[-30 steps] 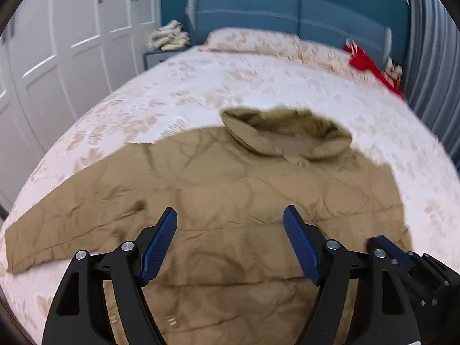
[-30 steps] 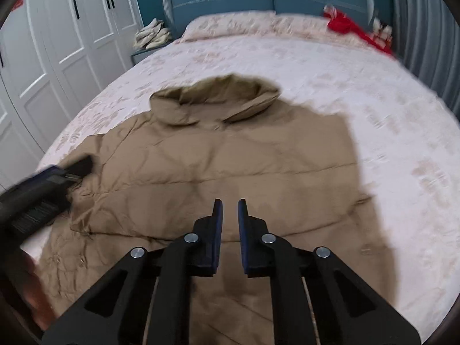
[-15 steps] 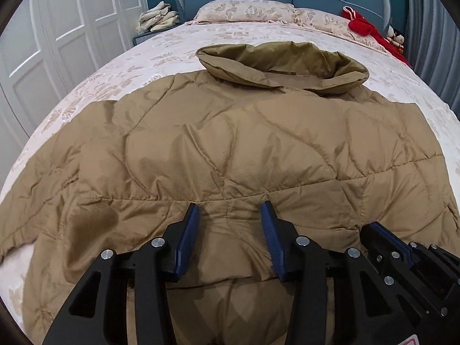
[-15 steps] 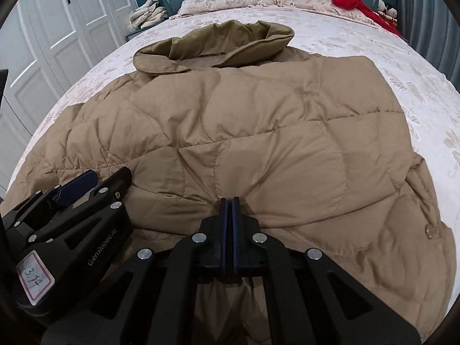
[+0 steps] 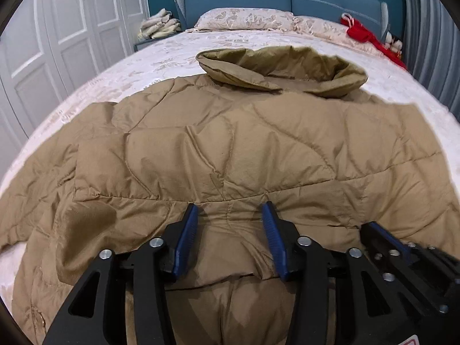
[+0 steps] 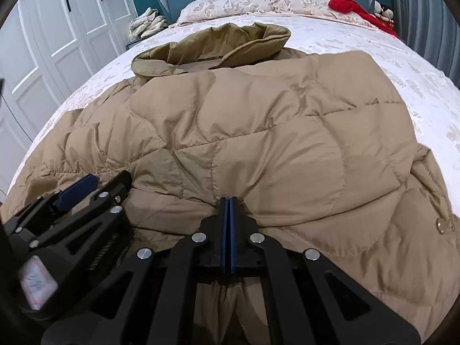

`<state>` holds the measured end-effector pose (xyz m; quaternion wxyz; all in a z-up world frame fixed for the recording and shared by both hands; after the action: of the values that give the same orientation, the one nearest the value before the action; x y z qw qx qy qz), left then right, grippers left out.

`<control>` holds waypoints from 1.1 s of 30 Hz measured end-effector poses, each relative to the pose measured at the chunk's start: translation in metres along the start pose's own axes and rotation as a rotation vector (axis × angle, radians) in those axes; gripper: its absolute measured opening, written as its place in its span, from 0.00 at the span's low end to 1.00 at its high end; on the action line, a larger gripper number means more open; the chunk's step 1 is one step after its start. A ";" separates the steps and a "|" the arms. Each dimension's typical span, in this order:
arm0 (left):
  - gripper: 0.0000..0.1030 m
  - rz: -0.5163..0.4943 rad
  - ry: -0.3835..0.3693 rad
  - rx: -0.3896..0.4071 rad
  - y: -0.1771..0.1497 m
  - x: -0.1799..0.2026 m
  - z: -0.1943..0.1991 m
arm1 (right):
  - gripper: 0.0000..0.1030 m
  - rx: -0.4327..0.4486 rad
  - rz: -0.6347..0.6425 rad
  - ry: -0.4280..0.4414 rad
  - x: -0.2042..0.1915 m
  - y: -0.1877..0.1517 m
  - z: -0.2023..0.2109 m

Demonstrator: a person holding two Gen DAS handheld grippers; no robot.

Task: Fold large clothes

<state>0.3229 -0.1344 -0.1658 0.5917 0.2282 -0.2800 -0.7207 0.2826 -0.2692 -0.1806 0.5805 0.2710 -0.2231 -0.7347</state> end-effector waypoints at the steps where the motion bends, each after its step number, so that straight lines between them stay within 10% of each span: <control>1: 0.55 0.018 -0.024 -0.007 0.001 -0.005 0.005 | 0.00 -0.005 0.002 -0.001 0.000 0.001 0.000; 4: 0.67 0.127 -0.073 -0.019 -0.003 -0.045 0.051 | 0.08 -0.067 -0.008 -0.035 -0.003 0.008 0.013; 7: 0.87 0.223 -0.056 0.024 -0.015 -0.097 0.102 | 0.53 -0.065 -0.048 -0.045 -0.018 0.003 0.052; 21: 0.88 0.905 0.214 0.014 -0.113 -0.432 0.168 | 0.60 0.002 0.108 0.056 -0.161 -0.055 0.160; 30: 0.85 1.029 0.236 0.017 -0.123 -0.474 0.157 | 0.62 -0.001 0.135 0.042 -0.186 -0.059 0.170; 33: 0.48 0.987 0.180 0.012 -0.117 -0.473 0.153 | 0.62 -0.001 0.136 0.040 -0.188 -0.060 0.171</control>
<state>0.2296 0.3670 -0.1327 0.8827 0.1330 -0.3064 -0.3305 0.1604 -0.0705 -0.0644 0.6336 0.2697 -0.2291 -0.6880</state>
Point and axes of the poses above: each gripper's, at about its wrist camera, not at the fingertips, and z roughly against the way its jaws point, x to its right, y to its top, the point moved 1 cm from there along -z, roughly the way its jaws point, and after that the axes turned 2 degrees about x, right-handed, at the moved point
